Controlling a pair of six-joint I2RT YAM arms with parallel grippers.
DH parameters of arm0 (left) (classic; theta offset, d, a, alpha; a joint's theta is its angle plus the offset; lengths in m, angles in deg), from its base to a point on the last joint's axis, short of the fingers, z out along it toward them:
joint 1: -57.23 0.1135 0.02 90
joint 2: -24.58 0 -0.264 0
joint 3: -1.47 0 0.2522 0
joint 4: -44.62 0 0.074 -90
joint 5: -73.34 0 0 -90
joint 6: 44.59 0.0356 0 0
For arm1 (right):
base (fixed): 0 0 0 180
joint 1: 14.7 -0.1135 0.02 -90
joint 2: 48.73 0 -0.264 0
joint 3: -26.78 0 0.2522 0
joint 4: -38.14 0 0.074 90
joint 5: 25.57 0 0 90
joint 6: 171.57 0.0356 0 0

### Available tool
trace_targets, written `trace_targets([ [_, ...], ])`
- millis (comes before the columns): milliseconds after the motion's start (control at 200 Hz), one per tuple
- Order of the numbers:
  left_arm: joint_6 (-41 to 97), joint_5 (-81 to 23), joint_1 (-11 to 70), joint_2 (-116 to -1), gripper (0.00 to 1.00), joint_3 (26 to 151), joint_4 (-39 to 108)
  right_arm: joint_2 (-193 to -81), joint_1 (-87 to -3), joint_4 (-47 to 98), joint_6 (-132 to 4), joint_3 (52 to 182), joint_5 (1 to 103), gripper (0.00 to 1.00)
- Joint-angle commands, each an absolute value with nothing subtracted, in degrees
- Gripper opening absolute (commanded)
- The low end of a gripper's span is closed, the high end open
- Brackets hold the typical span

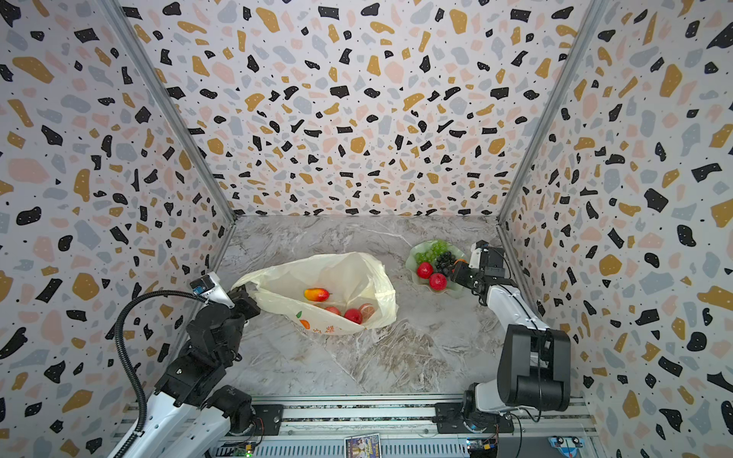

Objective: Take fruits out of the plastic bag
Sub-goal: Place the fake fruit on the plate, then take out the fake fruit from the plastic bag.

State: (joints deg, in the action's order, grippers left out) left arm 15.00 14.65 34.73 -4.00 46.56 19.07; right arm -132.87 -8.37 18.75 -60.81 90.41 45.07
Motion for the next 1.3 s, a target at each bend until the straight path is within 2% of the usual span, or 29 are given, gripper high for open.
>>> trace_targets([
  [0, 15.8, 14.1, 35.0, -3.6, 0.00, 45.9, 21.7, -134.4, -8.1, 19.4, -60.1, 92.2, 43.3, 0.34],
  [160, 15.7, 14.3, 35.0, -2.7, 0.00, 45.7, 21.0, -135.5, -8.1, 18.6, -60.1, 93.2, 42.6, 0.52],
  [250, 15.8, 14.3, 35.0, -2.3, 0.00, 45.7, 20.8, -135.0, -8.4, 18.0, -60.5, 93.6, 42.8, 0.68],
  [375, 15.6, 14.1, 35.0, -2.3, 0.00, 45.6, 21.0, -133.9, -9.0, 17.2, -60.9, 93.9, 44.2, 0.74],
  [756, 15.8, 13.5, 35.0, -2.3, 0.00, 45.9, 20.8, -130.7, -10.9, 15.3, -61.7, 96.2, 46.7, 0.74],
  [951, 19.3, 7.8, 35.0, -2.2, 0.00, 47.4, 21.9, -126.4, -14.4, 15.4, -63.4, 98.3, 46.5, 0.69],
  [1136, 23.6, -2.7, 35.0, -1.4, 0.00, 48.9, 21.8, -114.9, -21.5, 26.2, -70.8, 95.8, 37.7, 0.60],
  [1297, 24.1, -2.8, 35.0, -0.8, 0.00, 49.8, 19.3, -107.4, -30.8, 30.7, -79.4, 96.0, 33.5, 0.56],
])
